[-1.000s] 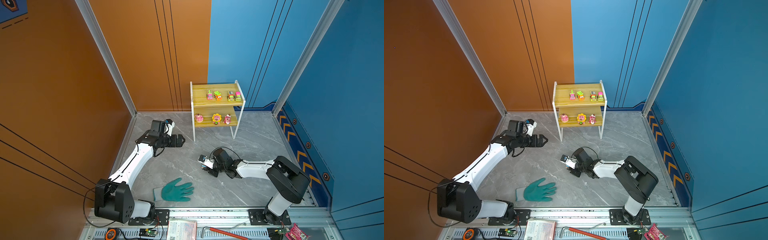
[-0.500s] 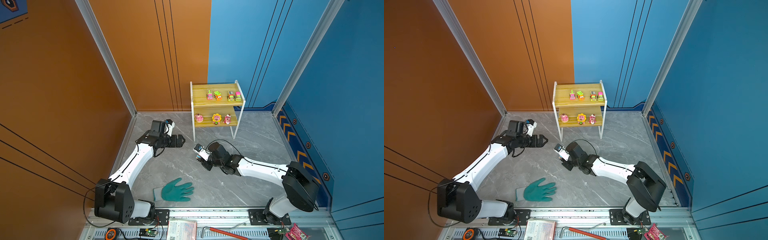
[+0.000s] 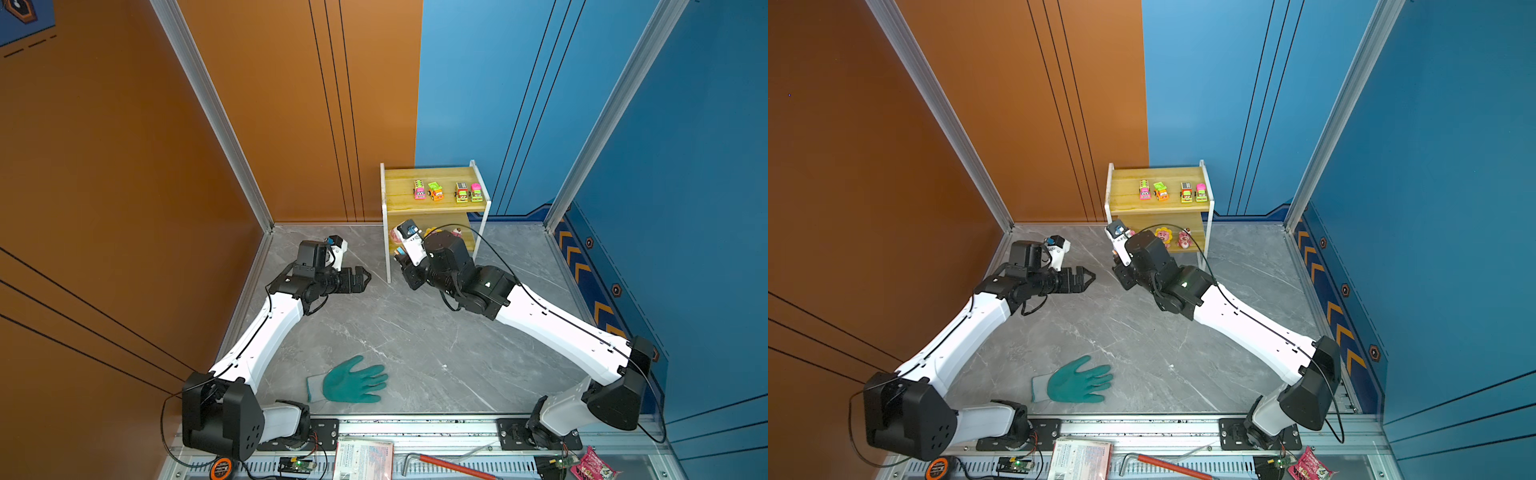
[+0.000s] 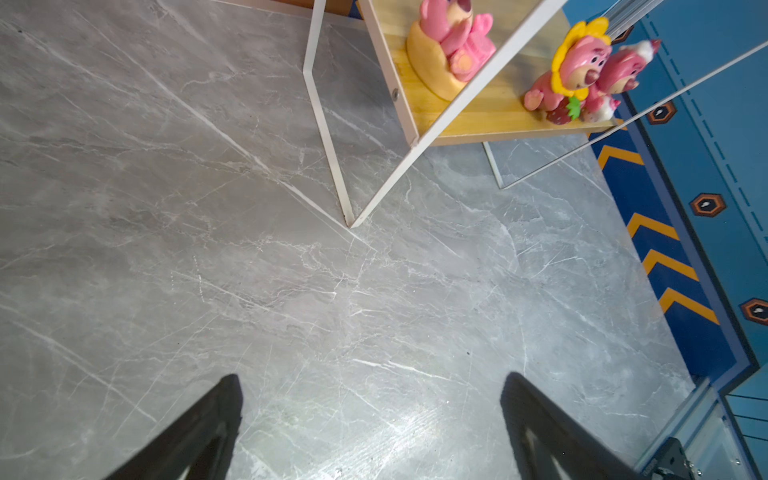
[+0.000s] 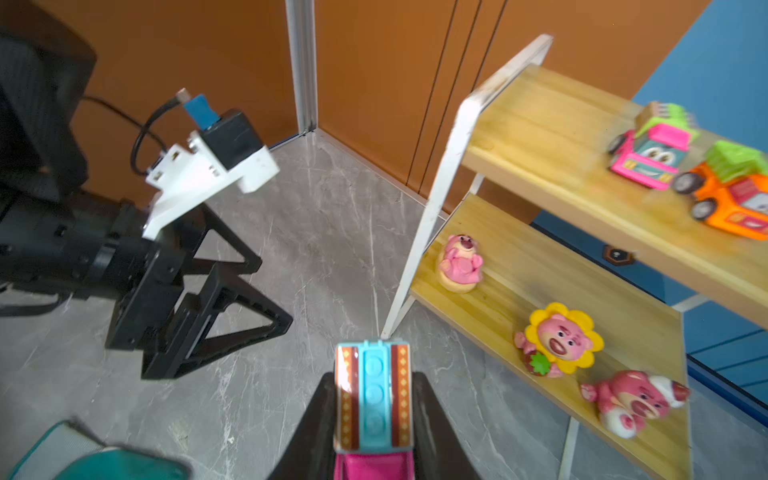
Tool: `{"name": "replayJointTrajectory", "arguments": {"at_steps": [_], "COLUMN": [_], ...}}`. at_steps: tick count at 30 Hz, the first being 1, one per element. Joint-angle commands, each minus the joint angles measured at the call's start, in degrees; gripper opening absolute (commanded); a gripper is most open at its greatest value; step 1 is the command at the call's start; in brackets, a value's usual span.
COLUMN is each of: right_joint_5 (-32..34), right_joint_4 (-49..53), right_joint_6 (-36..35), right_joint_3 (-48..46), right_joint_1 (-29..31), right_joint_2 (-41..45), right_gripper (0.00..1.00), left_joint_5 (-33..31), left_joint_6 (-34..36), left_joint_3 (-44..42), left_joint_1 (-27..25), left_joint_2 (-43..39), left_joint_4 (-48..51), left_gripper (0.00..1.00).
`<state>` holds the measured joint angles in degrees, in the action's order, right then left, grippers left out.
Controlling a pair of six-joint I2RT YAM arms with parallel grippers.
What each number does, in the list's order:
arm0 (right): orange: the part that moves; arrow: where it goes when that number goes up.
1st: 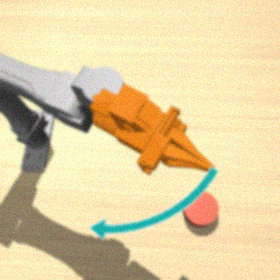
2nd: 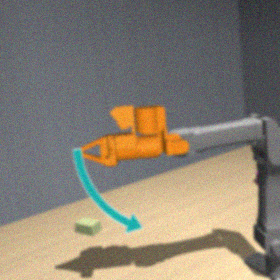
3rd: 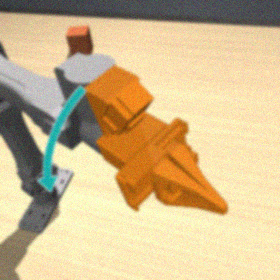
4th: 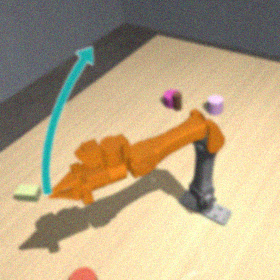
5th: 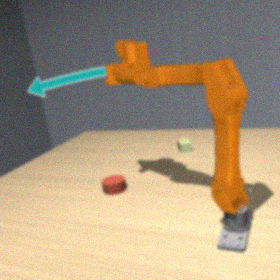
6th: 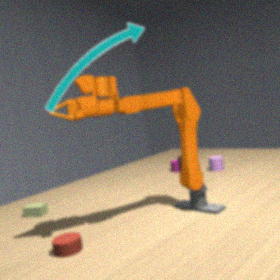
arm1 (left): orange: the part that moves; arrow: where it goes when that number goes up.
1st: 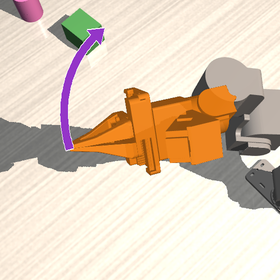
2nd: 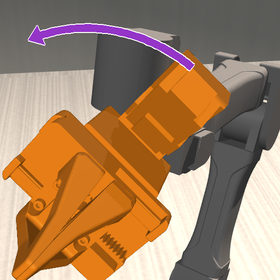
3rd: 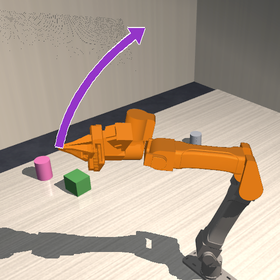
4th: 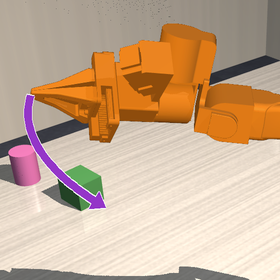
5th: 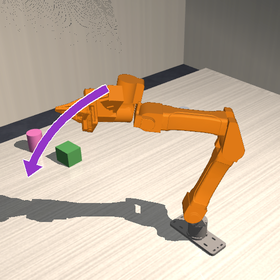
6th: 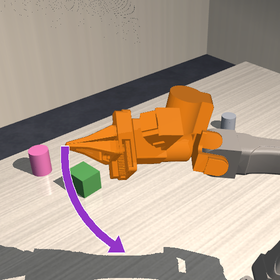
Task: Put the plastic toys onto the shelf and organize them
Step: 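Lift the pink car and carry it up over the upper shelf with the right gripper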
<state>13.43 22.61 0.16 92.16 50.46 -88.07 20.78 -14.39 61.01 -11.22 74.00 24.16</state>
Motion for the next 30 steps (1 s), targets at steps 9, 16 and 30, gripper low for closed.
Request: {"name": "replayJointTrajectory", "arguments": {"at_steps": [9, 16, 30], "right_joint_5": [9.2, 10.9, 13.1], "right_joint_4": [5.2, 4.4, 4.2], "right_joint_6": [9.1, 10.2, 12.4], "right_joint_3": [18.3, 24.3, 37.8], "right_joint_1": [-4.2, -5.2, -5.6], "right_joint_2": [-9.8, -13.9, -23.5], "right_gripper": [0.27, 0.27, 0.27], "left_joint_5": [3.4, -3.6, -7.0], "left_joint_6": [-1.2, 3.3, 8.9], "left_joint_3": [-1.1, -0.8, -0.9], "left_joint_1": [-2.4, -6.9, -11.7], "left_joint_2": [-4.2, -9.6, -11.7], "left_joint_4": [-3.0, -3.1, -6.5], "left_gripper": [0.98, 0.98, 0.98]}}
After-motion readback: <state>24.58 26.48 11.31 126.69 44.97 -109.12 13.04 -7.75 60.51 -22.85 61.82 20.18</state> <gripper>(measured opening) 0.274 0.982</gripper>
